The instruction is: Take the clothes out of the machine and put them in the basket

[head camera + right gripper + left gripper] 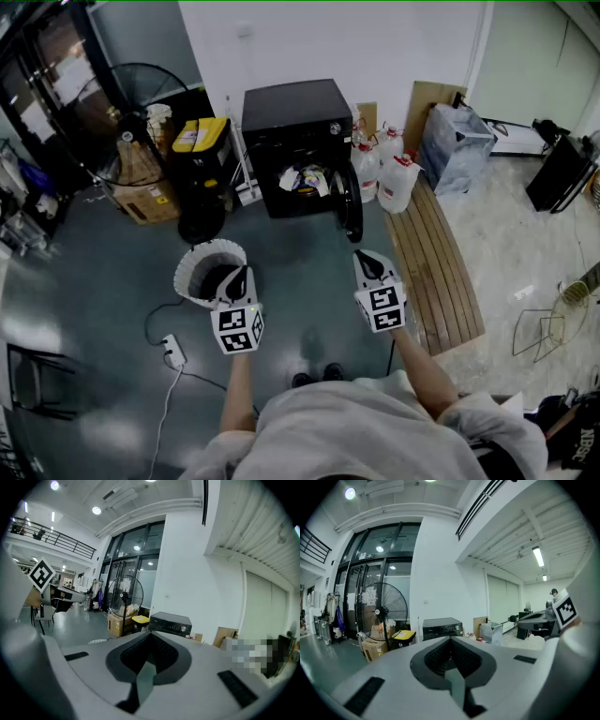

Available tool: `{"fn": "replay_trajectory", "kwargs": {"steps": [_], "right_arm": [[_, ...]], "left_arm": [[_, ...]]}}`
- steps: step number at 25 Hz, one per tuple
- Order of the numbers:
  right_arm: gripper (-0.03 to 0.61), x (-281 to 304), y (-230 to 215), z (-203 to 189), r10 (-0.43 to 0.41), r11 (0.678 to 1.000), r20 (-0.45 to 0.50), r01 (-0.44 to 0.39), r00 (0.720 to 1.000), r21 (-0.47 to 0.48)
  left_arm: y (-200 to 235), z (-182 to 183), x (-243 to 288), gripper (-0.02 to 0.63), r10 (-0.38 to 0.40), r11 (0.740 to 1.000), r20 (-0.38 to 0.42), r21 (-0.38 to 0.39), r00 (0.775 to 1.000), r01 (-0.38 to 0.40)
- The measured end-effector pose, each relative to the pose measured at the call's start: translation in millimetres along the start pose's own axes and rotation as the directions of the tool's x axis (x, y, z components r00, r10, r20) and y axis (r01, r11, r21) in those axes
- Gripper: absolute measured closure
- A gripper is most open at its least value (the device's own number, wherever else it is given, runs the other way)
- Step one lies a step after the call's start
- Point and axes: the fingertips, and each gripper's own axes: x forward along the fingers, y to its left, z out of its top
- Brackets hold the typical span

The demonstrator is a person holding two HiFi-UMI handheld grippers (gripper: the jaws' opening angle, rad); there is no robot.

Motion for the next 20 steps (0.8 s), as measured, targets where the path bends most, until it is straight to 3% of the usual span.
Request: {"fn": "replay_trajectory", "kwargs": {"steps": [20], "right_arm": [[0.555,34,-48,-35,0.03,1.0,-0.031,-0.03,0.999,0.001]], "left_arm": [[-32,-17,57,0.595,0.029,1.0,-0.038,-0.01,0.999,-0.029]]}}
